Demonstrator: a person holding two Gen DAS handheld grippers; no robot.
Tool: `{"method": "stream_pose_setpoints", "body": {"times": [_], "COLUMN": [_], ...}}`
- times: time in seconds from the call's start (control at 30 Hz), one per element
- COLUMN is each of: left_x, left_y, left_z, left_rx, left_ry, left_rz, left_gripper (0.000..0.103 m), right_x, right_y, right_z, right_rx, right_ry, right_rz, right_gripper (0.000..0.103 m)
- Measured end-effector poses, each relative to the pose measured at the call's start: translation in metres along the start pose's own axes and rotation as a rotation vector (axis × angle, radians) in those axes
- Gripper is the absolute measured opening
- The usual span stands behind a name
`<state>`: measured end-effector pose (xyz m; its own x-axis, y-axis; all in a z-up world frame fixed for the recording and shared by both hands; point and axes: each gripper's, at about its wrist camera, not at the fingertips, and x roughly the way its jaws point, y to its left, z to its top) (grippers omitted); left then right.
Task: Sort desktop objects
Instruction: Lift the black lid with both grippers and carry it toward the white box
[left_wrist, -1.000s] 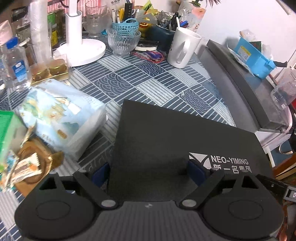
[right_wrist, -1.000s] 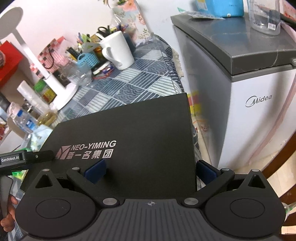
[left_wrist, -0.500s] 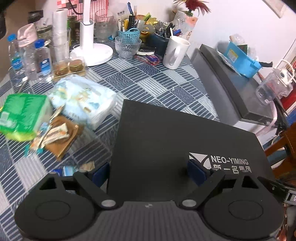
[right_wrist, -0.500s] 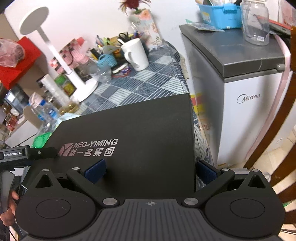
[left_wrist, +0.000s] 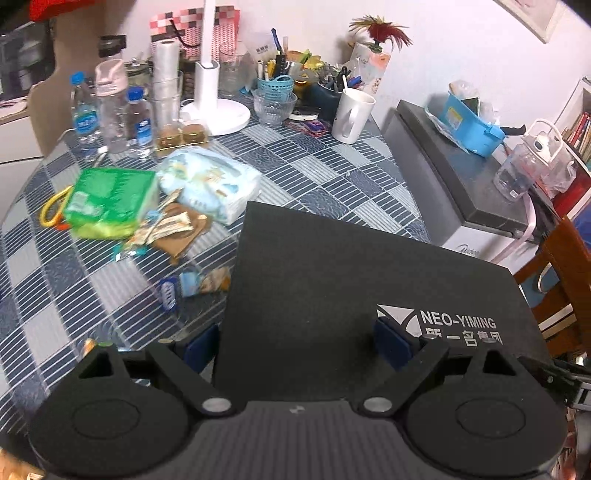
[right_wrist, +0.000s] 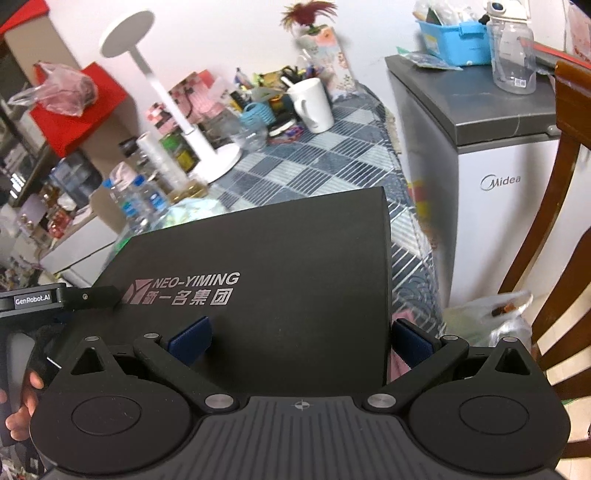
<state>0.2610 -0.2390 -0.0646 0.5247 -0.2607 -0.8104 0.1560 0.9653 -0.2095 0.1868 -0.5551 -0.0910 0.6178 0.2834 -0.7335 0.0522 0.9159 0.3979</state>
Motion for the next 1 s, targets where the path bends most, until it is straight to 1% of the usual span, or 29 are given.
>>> {"method": "stream_pose_setpoints", "body": {"times": [0.1,0.33,0.47,0.77,1.0], "left_x": [-0.021,-0.070,-0.092,-0.136,-0.172], "left_y": [0.003,0.017,0.031,0.066,0.103], "left_z": [-0.013,-0.045,-0.064,-0.106,-0.138], "left_rx": [-0.001,0.018,0.020,0.019,-0.005], "left_ry": [-0.009,-0.026,-0.011,-0.001,0.002], "left_rz": [0.003,-0.033,-0.048,-0.082,-0.094], "left_gripper": [0.103,0.103,0.103,0.103,0.103], "right_x": [-0.020,-0.068,-0.090,-0.126,-0.147], "right_y": [0.012,0.049,0.071,0.116,0.154], "right_z": [-0.015,-0.056,-0.085,-0.140,-0.178], "right_rx": [-0.008,-0.009,-0.005,-0.012,-0.040], "right_ry": [-0.007,-0.039,-0.044,-0.053,-0.053], "right_rz": [0.005,-0.022,-0.037,-0.046,-0.024], "right_gripper": [0.103,0.103,0.103,0.103,0.103]}}
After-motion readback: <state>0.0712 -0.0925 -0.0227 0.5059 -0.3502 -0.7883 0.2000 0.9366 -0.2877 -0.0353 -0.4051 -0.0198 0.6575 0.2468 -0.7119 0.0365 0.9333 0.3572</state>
